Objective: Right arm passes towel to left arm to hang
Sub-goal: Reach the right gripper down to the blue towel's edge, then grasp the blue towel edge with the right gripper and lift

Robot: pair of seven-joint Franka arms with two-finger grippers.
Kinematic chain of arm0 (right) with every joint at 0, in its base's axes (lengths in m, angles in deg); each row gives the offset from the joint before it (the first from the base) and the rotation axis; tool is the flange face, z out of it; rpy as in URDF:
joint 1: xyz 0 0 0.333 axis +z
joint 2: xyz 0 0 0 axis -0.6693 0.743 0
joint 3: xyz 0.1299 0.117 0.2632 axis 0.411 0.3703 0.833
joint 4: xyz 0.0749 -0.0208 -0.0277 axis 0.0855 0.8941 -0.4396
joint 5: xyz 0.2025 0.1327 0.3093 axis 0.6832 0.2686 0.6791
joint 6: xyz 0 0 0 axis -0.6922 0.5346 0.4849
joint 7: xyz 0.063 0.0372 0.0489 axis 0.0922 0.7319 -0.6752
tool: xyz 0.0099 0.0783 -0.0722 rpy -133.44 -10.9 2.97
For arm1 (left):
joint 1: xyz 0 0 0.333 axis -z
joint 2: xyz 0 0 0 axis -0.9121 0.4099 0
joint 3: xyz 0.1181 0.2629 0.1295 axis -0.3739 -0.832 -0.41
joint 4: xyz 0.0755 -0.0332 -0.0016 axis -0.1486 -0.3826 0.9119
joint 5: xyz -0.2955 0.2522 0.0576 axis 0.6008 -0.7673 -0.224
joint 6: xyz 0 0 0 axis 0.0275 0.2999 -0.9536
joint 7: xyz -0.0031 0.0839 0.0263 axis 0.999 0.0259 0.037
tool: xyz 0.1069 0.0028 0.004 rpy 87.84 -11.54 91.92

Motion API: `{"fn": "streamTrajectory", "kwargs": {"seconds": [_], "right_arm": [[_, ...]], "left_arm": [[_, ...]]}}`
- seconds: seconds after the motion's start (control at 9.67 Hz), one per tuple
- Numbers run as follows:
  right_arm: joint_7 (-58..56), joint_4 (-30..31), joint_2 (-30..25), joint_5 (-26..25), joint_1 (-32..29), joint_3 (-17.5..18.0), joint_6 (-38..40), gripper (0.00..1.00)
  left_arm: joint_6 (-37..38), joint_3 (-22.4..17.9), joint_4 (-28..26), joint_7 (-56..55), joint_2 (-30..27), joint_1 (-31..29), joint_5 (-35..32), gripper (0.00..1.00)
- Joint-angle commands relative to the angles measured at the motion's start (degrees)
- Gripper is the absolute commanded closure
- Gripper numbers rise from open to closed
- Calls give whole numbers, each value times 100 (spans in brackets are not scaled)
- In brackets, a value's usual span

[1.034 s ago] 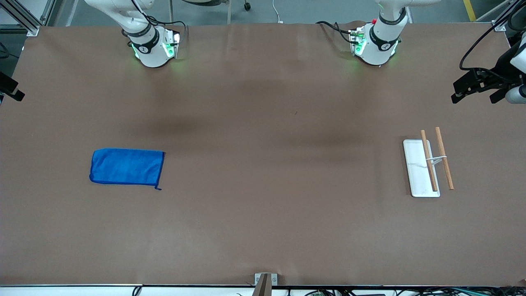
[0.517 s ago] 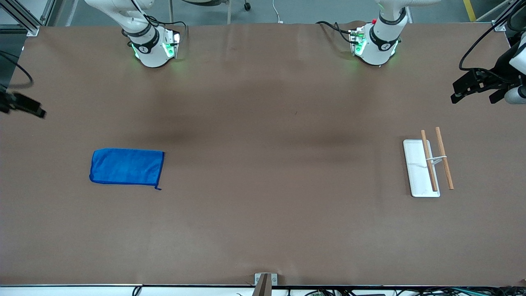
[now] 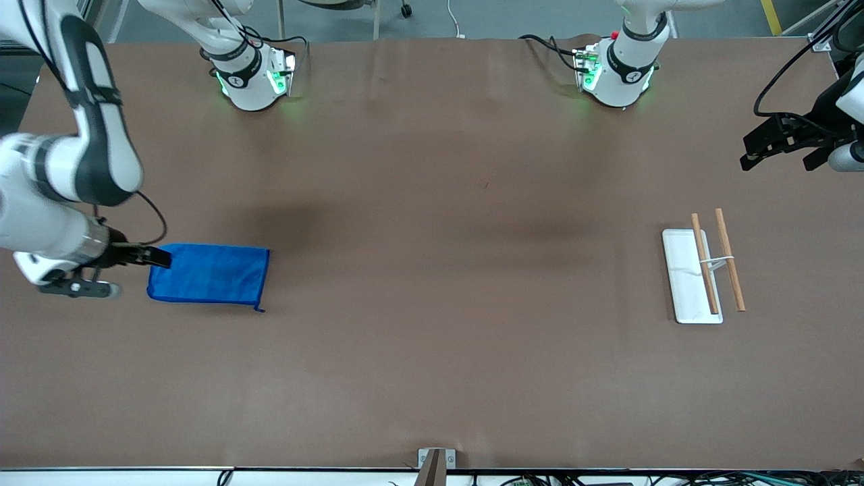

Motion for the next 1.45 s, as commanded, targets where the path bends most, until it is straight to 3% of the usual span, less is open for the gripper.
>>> {"fn": "streamTrajectory", "kwargs": {"seconds": [0.0, 0.52, 0.83, 0.93, 1.03, 1.14, 1.34], "right_arm": [[-189, 736, 289, -43, -19, 17, -1236, 0], [-338, 1229, 958, -43, -72, 17, -2488, 0], [-364, 1257, 1055, -43, -72, 17, -2587, 4], [-504, 1257, 1073, -43, -72, 17, -2587, 29], [-618, 1249, 1073, -35, -89, 17, -2570, 65], [-602, 1222, 1073, -26, -124, 17, -2535, 84], [-576, 1205, 1073, -17, -107, 25, -2517, 99]], "left_arm": [[-73, 27, -138, 58, 31, -18, -115, 1], [-73, 18, -138, 58, 57, -10, -115, 1], [-73, 18, -146, 58, 75, -18, -115, 1], [-81, 18, -146, 58, 75, -27, -115, 1], [-82, 18, -138, 58, 84, -27, -124, 1], [-99, 18, -138, 58, 118, -27, -124, 1], [-99, 18, -138, 58, 119, -27, -124, 1]]}}
